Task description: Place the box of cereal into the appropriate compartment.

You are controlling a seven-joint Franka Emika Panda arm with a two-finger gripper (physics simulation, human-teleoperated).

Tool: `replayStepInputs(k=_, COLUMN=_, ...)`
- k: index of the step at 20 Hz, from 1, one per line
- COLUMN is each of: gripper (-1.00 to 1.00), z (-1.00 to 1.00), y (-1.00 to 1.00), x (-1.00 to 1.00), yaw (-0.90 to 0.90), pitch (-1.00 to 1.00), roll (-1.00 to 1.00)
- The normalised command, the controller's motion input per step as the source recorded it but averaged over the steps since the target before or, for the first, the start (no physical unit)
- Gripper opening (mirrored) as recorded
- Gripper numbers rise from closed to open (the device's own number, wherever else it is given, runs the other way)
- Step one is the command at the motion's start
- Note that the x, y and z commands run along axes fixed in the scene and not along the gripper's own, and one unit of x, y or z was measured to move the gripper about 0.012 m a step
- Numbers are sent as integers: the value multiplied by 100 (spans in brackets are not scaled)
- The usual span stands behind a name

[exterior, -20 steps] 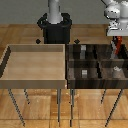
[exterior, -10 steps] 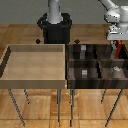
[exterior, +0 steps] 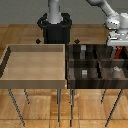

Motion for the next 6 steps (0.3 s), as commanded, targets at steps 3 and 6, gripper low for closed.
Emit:
replayStepInputs(k=3, gripper=100, z=0, y=0, x=0, yaw=0, pitch=0, roll=0)
replayStepInputs(k=6, gripper=100, z=0, y=0, x=0, yaw=0, pitch=0, roll=0)
